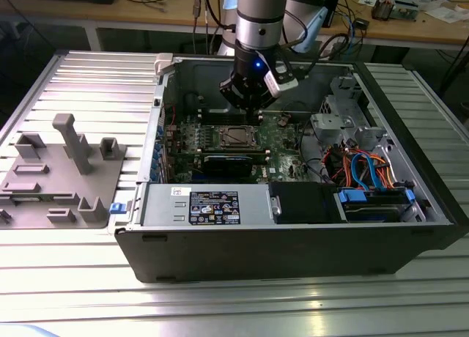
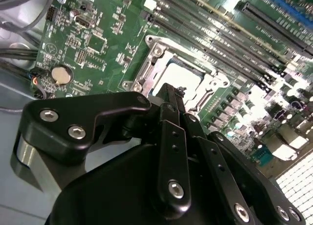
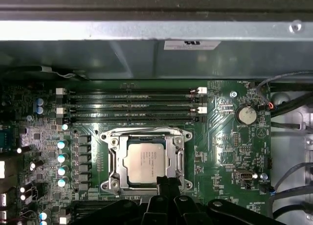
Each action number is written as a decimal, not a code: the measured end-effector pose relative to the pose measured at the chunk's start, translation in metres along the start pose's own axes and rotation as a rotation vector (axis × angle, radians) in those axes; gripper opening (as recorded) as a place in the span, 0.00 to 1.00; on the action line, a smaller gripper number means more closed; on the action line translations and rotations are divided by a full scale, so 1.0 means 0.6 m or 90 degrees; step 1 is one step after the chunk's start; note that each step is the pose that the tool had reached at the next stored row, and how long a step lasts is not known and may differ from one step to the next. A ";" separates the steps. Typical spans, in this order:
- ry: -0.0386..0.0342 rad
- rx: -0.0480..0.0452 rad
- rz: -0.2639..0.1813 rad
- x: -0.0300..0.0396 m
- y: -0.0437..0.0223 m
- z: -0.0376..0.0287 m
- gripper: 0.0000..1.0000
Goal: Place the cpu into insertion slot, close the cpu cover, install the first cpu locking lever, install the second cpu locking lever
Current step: 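Install the second cpu locking lever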
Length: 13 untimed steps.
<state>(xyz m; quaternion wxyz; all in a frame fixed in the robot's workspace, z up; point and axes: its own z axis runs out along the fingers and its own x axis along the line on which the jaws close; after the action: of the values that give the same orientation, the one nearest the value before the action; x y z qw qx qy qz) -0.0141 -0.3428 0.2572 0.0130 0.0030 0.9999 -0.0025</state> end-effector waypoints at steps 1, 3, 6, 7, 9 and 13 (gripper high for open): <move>0.0000 0.0000 0.000 0.000 -0.004 0.000 0.11; 0.0000 -0.0003 0.000 0.000 -0.013 0.000 0.11; 0.0000 -0.0024 0.000 0.000 -0.027 0.000 0.11; 0.0000 -0.0046 0.000 0.000 -0.030 0.000 0.11; 0.0009 -0.0232 0.001 0.000 -0.034 0.000 0.11; 0.0017 -0.0280 0.001 0.000 -0.041 0.002 0.11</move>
<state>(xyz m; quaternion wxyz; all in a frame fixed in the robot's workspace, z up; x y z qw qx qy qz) -0.0141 -0.3673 0.2559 0.0117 0.0034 0.9997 0.0195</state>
